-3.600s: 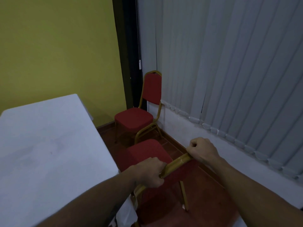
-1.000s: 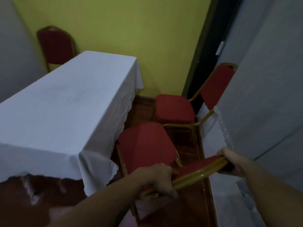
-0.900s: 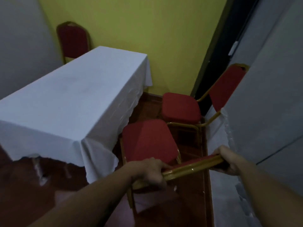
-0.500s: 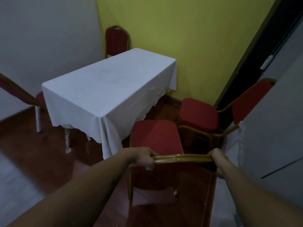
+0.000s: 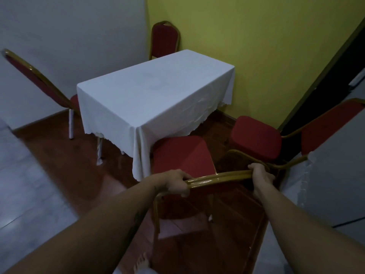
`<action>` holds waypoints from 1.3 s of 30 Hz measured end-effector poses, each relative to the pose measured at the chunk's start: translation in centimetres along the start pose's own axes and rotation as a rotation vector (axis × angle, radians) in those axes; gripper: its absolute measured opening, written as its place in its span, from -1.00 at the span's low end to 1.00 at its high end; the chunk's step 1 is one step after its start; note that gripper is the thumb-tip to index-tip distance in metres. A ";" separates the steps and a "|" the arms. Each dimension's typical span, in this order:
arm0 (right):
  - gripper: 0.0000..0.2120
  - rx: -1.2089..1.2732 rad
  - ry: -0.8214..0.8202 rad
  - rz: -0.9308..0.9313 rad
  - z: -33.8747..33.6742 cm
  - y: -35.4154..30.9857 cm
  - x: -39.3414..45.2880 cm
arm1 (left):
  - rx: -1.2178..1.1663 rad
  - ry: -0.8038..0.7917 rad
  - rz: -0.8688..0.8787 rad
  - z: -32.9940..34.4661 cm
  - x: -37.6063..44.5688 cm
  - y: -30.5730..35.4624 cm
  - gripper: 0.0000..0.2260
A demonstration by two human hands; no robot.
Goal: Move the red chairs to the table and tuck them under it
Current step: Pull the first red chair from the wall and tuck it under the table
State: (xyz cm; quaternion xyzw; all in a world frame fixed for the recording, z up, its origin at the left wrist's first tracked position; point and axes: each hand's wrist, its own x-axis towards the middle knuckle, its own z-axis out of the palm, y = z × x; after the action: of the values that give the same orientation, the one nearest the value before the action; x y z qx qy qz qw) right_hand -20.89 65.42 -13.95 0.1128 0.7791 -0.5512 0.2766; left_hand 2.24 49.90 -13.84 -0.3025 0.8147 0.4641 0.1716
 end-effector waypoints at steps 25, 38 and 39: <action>-0.32 0.072 -0.283 -0.102 8.2 -3.7 -0.3 | -0.233 0.042 -0.070 -3.4 8.9 1.9 -0.34; -0.41 -0.036 -0.261 -0.109 10.0 -9.1 5.6 | 0.067 0.046 -0.082 -7.3 14.9 5.0 -0.53; -0.41 -0.041 -0.269 -0.108 10.2 -9.5 6.1 | 0.069 0.049 -0.081 -7.5 15.3 5.2 -0.52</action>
State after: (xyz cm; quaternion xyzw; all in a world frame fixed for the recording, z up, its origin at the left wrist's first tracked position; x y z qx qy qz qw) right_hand -27.33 51.79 -12.23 -0.0099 0.7512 -0.5593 0.3505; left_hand -12.72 40.31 -15.19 -0.3402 0.8214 0.4208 0.1804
